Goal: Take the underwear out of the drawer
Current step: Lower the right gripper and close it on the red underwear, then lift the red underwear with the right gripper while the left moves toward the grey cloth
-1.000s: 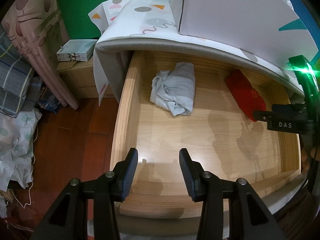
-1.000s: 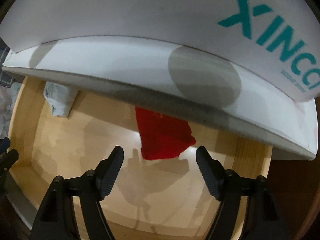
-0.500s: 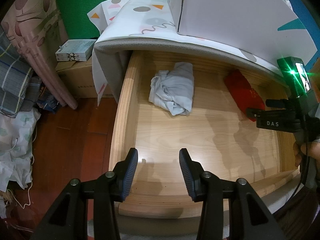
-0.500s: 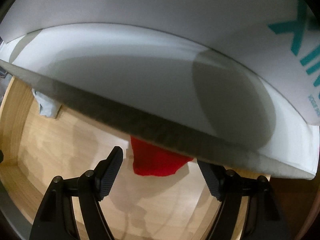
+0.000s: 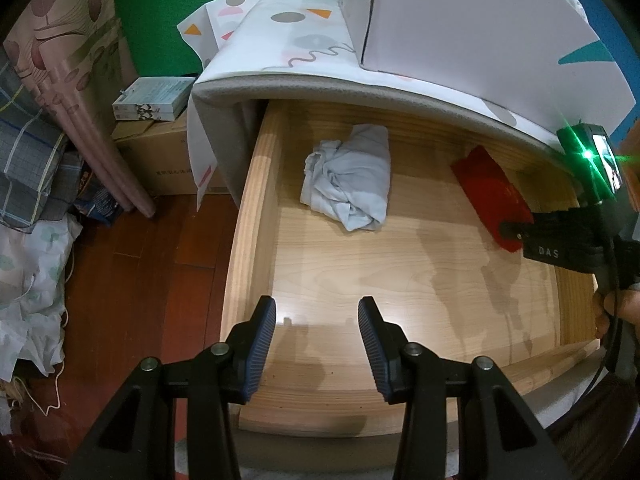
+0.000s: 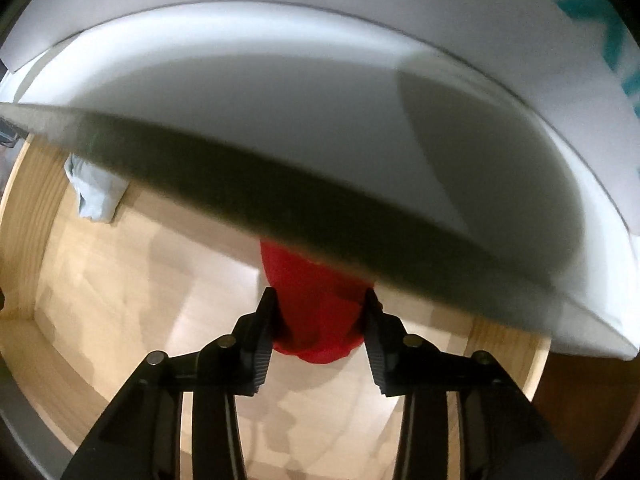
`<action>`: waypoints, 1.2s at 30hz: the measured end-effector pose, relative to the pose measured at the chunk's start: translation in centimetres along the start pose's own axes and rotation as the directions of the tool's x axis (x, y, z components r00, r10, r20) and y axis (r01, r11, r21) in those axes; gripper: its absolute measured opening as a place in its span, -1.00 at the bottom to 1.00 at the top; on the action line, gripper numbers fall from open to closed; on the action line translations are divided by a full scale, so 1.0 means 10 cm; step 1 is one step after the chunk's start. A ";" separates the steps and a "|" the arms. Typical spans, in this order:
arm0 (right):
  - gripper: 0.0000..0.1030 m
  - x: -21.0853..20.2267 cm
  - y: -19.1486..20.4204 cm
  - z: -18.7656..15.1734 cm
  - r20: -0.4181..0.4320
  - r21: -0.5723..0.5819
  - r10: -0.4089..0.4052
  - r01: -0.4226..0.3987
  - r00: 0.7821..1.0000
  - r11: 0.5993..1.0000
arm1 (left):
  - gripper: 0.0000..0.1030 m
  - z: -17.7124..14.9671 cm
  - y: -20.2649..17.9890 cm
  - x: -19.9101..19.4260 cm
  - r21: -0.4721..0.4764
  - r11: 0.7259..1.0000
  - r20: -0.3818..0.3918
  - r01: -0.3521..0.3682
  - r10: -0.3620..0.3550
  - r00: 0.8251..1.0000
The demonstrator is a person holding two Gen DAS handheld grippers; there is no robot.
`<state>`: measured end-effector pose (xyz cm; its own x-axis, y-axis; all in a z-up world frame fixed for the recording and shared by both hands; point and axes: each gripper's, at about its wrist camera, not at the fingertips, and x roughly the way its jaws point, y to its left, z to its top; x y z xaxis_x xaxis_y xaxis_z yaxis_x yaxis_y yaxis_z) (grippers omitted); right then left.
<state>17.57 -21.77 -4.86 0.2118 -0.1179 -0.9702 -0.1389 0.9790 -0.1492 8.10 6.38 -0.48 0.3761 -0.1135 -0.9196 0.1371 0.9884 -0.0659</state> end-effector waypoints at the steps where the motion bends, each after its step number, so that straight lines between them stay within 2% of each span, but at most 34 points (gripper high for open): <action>1: -0.30 -0.01 0.00 -0.01 -0.012 0.001 0.005 -0.005 1.000 1.000 | -0.15 0.00 0.01 0.00 0.001 1.000 0.000 0.001 -0.001 1.000; 13: -0.31 0.00 -0.19 -0.34 -0.150 0.040 0.062 -0.057 0.987 0.998 | -0.15 0.00 0.03 -0.01 0.004 1.000 0.003 0.003 -0.003 1.000; 16: -0.16 0.02 -0.19 -0.39 -0.160 0.014 0.050 -0.048 0.986 0.999 | -0.15 0.01 0.02 -0.01 0.003 1.000 0.003 0.003 -0.003 1.000; 21: -0.05 -0.04 -0.21 -0.39 -0.151 -0.006 0.036 -0.037 0.988 0.999 | -0.15 0.00 0.03 0.00 0.000 1.000 0.001 0.002 -0.002 1.000; 24: 0.13 -0.02 -0.19 -0.27 -0.149 -0.017 0.024 -0.027 0.988 0.999 | -0.15 0.01 0.03 -0.01 0.000 1.000 0.001 0.002 -0.002 1.000; 26: 0.16 -0.03 -0.13 -0.19 -0.149 -0.034 0.012 -0.018 0.989 0.999 | -0.15 0.00 0.03 -0.01 0.001 1.000 0.000 0.003 -0.003 1.000; 31: 0.16 0.04 -0.05 -0.14 -0.153 -0.072 -0.015 0.004 0.988 0.997 | -0.15 0.00 0.04 -0.01 0.004 1.000 -0.004 0.001 -0.001 1.000; 33: 0.03 0.05 -0.07 -0.13 -0.161 -0.056 -0.004 -0.005 0.987 0.998 | -0.15 0.00 0.04 -0.02 0.004 1.000 -0.006 0.000 0.000 1.000; 36: -0.03 0.02 -0.17 -0.24 -0.165 -0.031 0.018 -0.024 0.986 0.999 | -0.15 0.00 0.04 -0.01 0.005 1.000 -0.009 -0.003 0.003 1.000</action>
<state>15.53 -23.85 -5.27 0.0466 -0.1256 -0.9910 -0.1739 0.9759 -0.1319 8.06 6.80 -0.40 0.3683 -0.1099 -0.9232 0.1409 0.9881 -0.0614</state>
